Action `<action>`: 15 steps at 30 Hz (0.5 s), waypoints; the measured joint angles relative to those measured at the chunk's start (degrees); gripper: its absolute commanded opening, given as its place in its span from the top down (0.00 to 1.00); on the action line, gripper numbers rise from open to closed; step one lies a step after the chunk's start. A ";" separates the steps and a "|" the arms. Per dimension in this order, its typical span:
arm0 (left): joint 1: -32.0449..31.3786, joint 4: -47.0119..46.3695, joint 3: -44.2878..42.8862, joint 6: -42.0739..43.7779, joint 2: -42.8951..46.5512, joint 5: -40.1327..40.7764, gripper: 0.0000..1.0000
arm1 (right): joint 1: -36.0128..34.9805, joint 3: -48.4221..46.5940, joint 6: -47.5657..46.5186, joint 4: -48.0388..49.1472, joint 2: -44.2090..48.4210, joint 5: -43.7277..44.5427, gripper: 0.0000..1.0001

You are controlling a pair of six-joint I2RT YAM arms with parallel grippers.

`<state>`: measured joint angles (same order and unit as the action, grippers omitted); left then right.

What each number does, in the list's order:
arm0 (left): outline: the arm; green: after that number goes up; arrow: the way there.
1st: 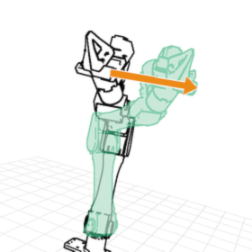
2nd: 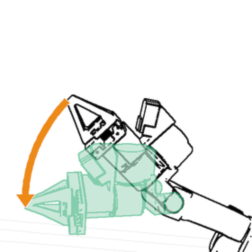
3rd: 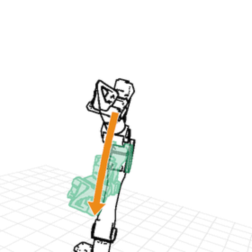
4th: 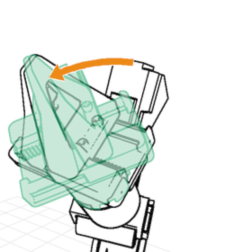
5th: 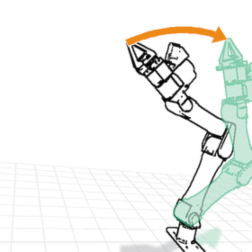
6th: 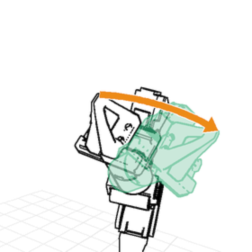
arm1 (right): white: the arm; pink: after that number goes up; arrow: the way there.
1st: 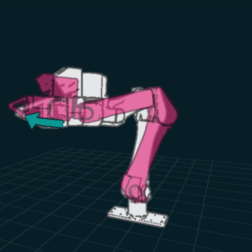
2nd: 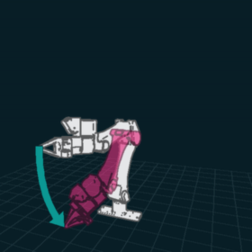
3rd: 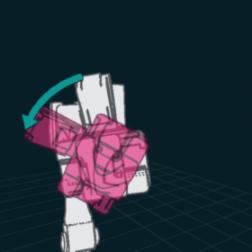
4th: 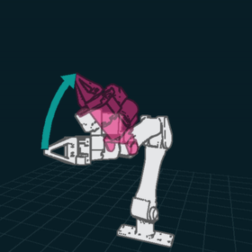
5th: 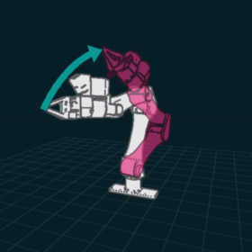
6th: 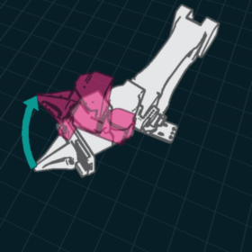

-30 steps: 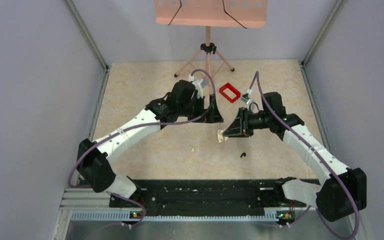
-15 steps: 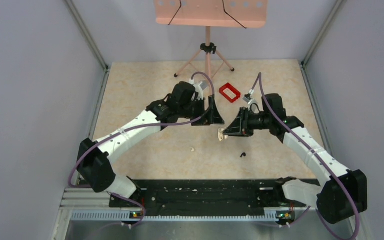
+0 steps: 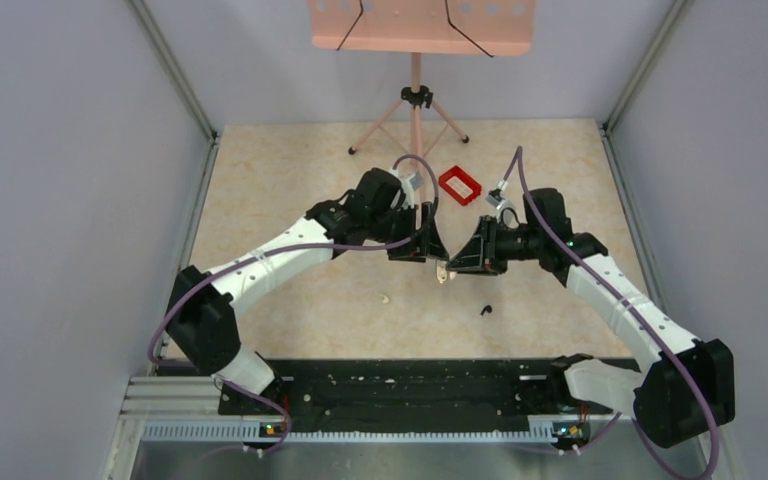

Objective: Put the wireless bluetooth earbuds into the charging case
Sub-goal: Adjust the left earbud in the left side groove of the charging case.

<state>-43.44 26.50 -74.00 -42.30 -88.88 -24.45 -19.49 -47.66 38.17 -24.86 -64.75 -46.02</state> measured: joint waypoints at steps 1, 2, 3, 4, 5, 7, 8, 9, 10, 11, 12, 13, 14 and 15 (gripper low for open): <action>-0.04 0.09 -0.04 0.00 -0.02 0.00 0.33 | -0.02 0.00 0.02 0.00 0.00 -0.11 1.00; -0.07 0.09 -0.04 0.00 -0.02 0.00 0.35 | -0.02 0.00 0.00 0.00 0.00 -0.17 1.00; -0.09 0.09 -0.04 0.00 -0.02 0.00 0.36 | -0.02 0.00 0.02 0.00 0.00 -0.17 1.00; -0.11 0.09 -0.07 -0.02 -0.02 -0.04 0.37 | -0.02 0.00 0.00 0.02 0.00 -0.17 1.00; -0.13 0.09 -0.07 -0.02 -0.02 -0.15 0.40 | -0.02 0.00 0.02 0.02 0.00 -0.17 1.00; -0.15 0.09 -0.11 -0.04 -0.02 -0.28 0.42 | -0.02 0.00 0.00 0.02 0.00 -0.15 1.00; -0.17 0.09 -0.15 0.00 -0.02 -0.46 0.44 | -0.02 0.00 0.00 0.02 0.00 -0.11 1.00; -0.20 0.13 -0.22 0.02 -0.02 -0.63 0.45 | -0.02 0.00 0.02 0.04 0.00 -0.11 1.00; -0.22 0.26 -0.33 0.09 -0.02 -0.74 0.46 | -0.02 0.00 0.02 0.04 0.00 -0.13 1.00; -0.22 0.59 -0.55 0.26 -0.02 -0.85 0.46 | -0.02 0.00 0.02 0.04 0.00 -0.13 1.00; -0.22 0.96 -0.81 0.46 -0.04 -0.90 0.47 | -0.02 0.00 0.02 0.04 0.00 -0.13 1.00; -0.22 1.46 -1.22 0.70 -0.13 -1.03 0.47 | -0.02 0.00 0.02 0.07 0.00 -0.15 1.00; -0.22 1.84 -1.60 0.96 -0.22 -1.05 0.47 | -0.02 0.00 0.02 0.07 0.00 -0.17 1.00; -0.22 2.14 -1.92 1.29 -0.28 -1.07 0.47 | -0.02 0.00 0.02 0.09 0.00 -0.15 1.00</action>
<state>-43.66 28.64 -75.92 -41.01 -89.17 -25.52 -19.51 -47.66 38.20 -24.77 -64.75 -46.17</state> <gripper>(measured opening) 0.535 0.257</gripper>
